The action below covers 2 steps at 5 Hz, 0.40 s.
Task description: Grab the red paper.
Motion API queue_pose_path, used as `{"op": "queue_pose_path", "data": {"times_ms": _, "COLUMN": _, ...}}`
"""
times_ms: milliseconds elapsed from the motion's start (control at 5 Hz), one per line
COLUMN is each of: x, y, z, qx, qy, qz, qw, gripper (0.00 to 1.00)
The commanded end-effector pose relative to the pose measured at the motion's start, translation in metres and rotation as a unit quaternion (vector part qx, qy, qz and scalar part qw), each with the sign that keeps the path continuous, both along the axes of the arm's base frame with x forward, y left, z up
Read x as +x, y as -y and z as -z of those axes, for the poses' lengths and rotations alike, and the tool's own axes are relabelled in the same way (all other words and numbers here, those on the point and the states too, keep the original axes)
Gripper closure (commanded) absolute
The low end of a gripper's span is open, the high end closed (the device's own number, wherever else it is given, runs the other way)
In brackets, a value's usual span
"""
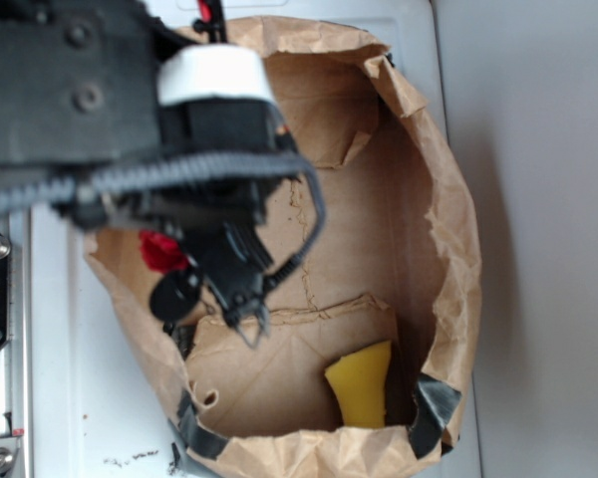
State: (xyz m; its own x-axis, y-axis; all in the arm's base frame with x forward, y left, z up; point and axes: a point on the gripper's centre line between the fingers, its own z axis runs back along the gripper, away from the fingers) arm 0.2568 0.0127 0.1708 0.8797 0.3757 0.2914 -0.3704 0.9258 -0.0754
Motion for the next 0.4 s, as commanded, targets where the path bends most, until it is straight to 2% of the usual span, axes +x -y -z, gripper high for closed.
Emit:
{"op": "queue_pose_path", "data": {"times_ms": 0, "x": 0.0115, "y": 0.0013, "z": -0.0256, "qx": 0.010, "qy": 0.054, "qz": -0.004, "qw": 0.998, "gripper": 1.00}}
{"op": "queue_pose_path", "data": {"times_ms": 200, "x": 0.0116, "y": -0.0023, "z": -0.0264, "qx": 0.006, "qy": 0.056, "qz": 0.000, "qw": 0.998, "gripper": 1.00}}
